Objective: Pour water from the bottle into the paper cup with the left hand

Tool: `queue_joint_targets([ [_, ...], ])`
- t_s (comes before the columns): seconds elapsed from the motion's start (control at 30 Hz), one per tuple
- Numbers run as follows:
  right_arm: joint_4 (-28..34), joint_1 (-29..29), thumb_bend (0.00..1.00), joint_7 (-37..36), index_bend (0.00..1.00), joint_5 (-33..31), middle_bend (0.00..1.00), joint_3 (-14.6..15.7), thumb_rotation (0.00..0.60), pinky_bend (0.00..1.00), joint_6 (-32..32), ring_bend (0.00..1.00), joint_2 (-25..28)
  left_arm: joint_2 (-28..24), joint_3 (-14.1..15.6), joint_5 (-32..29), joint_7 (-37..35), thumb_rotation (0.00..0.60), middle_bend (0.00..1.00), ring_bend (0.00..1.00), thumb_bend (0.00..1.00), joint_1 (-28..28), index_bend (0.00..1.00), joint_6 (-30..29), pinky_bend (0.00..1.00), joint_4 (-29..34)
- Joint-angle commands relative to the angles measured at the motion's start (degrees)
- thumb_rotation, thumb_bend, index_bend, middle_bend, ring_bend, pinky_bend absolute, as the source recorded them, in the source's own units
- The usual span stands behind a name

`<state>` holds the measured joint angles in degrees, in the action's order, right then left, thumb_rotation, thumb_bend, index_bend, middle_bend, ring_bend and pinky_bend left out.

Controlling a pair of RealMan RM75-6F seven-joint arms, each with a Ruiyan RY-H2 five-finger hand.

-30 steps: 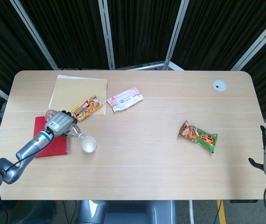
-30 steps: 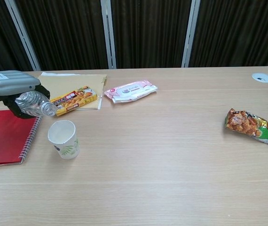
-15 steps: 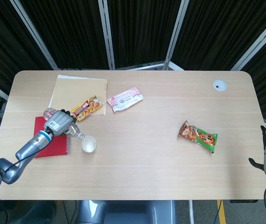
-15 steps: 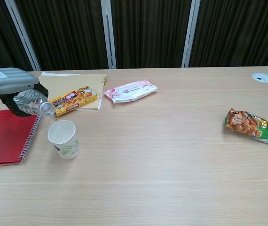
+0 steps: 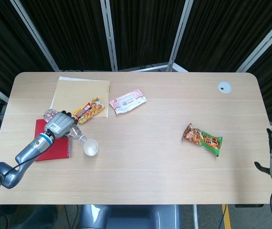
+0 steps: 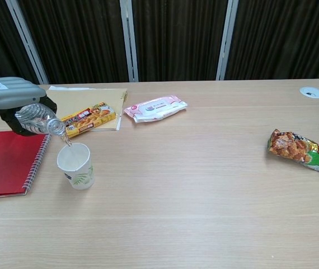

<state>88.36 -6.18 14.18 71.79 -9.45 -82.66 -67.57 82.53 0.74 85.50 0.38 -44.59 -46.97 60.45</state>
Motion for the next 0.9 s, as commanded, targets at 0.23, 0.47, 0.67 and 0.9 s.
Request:
queue_joint_targets([
  [0.23,0.04,-0.01,0.00,0.08,0.00,-0.12,0.00,-0.02,0.600,0.00,0.04,0.00,0.03,-0.49,-0.15,0.14,0.09,0.600,0.50,0.32,0.50,0.12,0.55,-0.62,0.33,0.35],
  [0.47,0.10,0.00,0.00,0.15,0.00,-0.08,0.00,0.01,0.600,0.00,-0.01,0.00,0.04,-0.59,-0.05,0.31,-0.16,0.600,0.50,0.32,0.50,0.27,0.55,-0.85,0.33,0.38],
  [0.67,0.16,0.01,0.00,0.23,0.00,-0.14,0.00,0.02,0.600,0.00,0.00,0.00,0.07,-0.35,0.10,0.66,-0.94,0.600,0.50,0.32,0.50,0.37,0.55,-1.14,0.33,-0.09],
  [0.9,0.21,-0.06,0.00,0.57,0.00,-0.34,0.00,0.08,0.600,0.00,0.23,0.00,0.03,0.00,0.27,1.03,-3.08,0.600,0.50,0.32,0.50,0.59,0.55,-1.53,0.33,-0.74],
])
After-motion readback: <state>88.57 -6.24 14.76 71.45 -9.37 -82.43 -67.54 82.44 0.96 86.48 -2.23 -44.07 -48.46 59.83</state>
